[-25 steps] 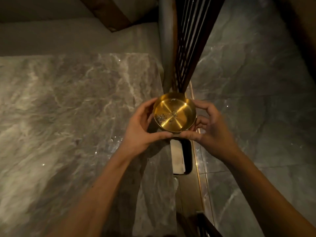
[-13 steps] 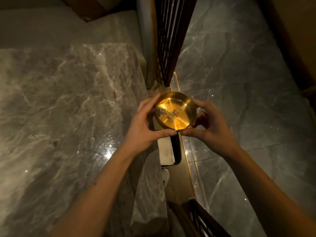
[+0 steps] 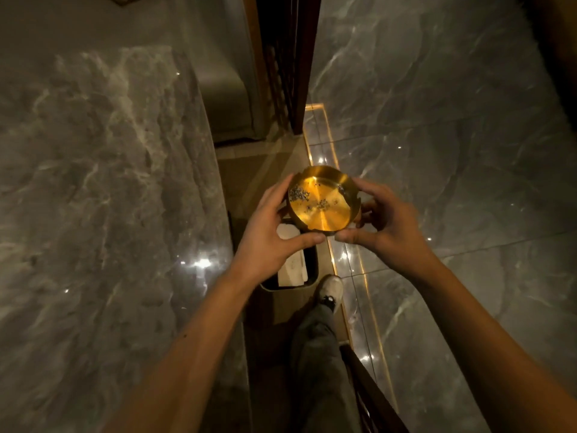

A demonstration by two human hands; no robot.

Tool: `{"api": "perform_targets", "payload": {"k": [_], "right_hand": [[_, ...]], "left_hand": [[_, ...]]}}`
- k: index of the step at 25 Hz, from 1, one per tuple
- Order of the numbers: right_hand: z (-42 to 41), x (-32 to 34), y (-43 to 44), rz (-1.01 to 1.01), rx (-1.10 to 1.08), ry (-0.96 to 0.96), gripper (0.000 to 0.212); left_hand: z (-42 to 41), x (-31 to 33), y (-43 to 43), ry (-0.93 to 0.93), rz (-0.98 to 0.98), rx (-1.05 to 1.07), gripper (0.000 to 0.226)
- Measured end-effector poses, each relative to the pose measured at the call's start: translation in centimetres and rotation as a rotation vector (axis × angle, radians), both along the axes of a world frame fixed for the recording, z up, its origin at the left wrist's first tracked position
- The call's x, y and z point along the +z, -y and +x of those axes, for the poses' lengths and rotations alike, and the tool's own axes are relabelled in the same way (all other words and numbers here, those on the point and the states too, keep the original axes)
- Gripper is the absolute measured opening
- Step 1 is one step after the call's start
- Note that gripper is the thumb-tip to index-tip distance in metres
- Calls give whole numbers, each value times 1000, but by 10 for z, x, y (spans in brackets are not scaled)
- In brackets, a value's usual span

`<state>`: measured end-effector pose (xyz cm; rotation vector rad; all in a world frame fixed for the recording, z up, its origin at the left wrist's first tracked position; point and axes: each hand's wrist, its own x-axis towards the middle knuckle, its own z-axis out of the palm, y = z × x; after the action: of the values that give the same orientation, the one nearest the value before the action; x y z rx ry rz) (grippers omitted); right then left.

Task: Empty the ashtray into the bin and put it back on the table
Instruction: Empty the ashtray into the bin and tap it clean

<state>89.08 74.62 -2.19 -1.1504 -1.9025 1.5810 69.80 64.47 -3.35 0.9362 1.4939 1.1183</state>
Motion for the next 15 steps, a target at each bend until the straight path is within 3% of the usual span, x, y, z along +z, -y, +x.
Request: {"api": "perform_targets", "payload": {"k": [7,15], "right_hand": [[28,-86,-32,-180,30,101,88],[33,-180,-15,-291,27,236,90]], "left_hand": [[52,-79,-16,153,-283,212,88],[64,-163,-11,230,-473,276,79]]}}
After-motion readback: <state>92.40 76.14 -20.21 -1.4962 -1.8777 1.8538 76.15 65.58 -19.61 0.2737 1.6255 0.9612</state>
